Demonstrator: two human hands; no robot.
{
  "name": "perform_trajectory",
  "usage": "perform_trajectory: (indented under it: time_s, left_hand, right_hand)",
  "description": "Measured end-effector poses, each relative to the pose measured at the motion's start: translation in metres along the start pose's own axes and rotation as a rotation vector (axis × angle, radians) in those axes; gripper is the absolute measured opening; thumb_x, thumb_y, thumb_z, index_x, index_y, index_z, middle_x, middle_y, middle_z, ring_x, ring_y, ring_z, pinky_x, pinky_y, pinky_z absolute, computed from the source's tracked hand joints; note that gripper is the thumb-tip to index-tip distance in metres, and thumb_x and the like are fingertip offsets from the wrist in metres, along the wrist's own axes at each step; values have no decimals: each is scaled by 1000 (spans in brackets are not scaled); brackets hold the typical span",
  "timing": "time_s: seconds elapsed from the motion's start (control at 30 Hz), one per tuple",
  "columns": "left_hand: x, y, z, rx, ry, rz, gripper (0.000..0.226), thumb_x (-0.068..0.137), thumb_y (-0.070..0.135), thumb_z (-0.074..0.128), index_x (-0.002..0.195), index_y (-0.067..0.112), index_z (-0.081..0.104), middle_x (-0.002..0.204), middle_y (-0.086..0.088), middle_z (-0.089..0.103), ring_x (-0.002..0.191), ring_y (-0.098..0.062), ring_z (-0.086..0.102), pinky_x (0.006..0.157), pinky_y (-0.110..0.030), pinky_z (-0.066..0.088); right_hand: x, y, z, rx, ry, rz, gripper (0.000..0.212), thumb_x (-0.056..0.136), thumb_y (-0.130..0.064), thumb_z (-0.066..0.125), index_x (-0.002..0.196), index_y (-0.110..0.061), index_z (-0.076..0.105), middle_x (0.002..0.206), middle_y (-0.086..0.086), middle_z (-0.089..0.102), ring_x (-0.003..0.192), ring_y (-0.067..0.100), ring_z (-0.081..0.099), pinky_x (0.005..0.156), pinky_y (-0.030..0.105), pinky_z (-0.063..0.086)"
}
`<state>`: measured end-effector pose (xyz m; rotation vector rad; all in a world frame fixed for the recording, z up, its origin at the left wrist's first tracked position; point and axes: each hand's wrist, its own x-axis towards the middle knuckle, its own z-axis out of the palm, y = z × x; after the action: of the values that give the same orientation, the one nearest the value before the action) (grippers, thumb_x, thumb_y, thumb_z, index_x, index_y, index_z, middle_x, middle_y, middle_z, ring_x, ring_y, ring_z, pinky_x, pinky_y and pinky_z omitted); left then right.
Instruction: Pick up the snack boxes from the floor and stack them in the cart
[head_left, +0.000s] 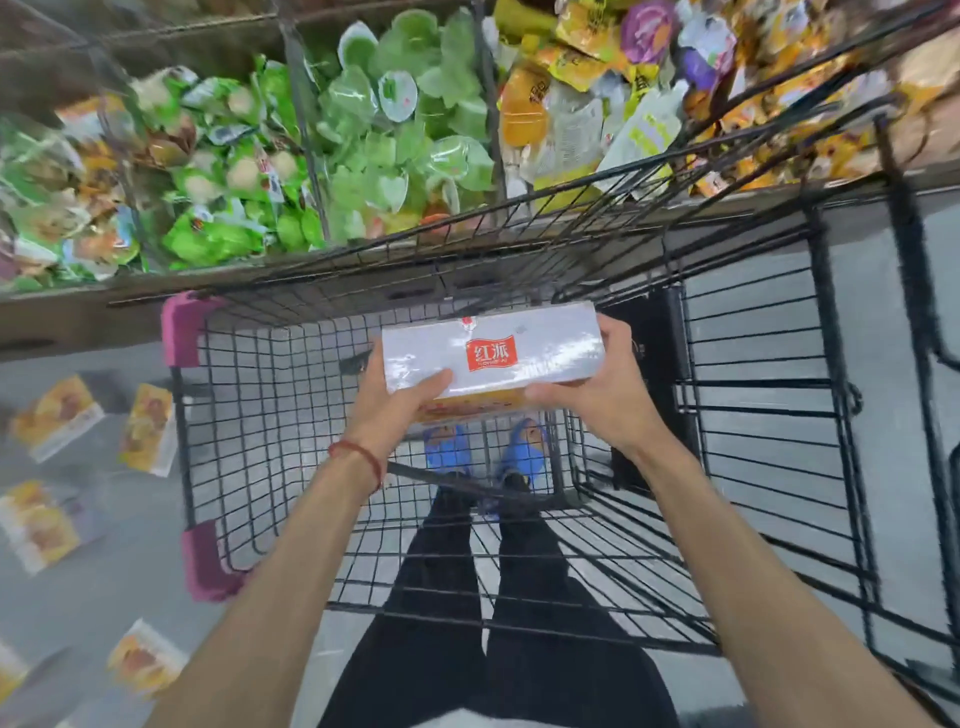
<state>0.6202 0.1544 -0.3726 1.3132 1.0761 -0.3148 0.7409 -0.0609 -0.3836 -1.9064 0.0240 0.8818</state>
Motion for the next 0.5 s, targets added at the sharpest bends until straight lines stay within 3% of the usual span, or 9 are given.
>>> perform_trajectory:
  time_s: [0.1,0.23,0.3,0.4,0.43,0.5]
  left_hand:
    - [33,-12,11,44,10,-12,57,88,15,76,135,24,45,118,9,66,83,9,65,55,-7,49]
    - [72,-32,18,107,59,-11,57,89,7,74,137,18,46,115,10,63,96,7,57,55,0,44]
    - [90,-38,18,142,76,7,60,89,7,74,140,18,45,122,7,62,101,1,59,67,-2,47]
    - [116,-45,17,141,91,28,61,89,6,73,142,17,45,126,3,64,111,-10,61,96,-24,51]
    - [124,-45,17,152,104,37,62,89,6,74,142,18,45,124,4,65,111,-11,61,98,-26,51]
    - [137,-45,17,172,109,60,63,88,6,74,143,20,46,123,5,67,108,-7,63,90,-17,52]
  right_hand:
    - [34,19,6,-68,-1,5,102,61,-7,99,136,-18,31,121,-19,51,116,1,56,103,36,54]
    - [70,47,16,-132,38,-3,101,63,-4,97,137,-16,29,117,-21,50,110,-2,55,92,20,53]
    - [85,57,23,-138,51,-13,99,63,-3,96,137,-15,31,121,-17,51,111,1,56,85,11,50]
    - [105,73,33,-163,80,-29,95,63,-8,97,134,-20,35,132,-1,53,121,12,55,87,7,46]
    - [110,77,36,-164,98,-36,95,63,-9,97,136,-17,37,130,-3,54,121,12,54,87,6,45]
    - [120,85,42,-171,129,-58,95,62,-9,97,139,-15,42,124,-8,54,119,12,56,94,11,46]
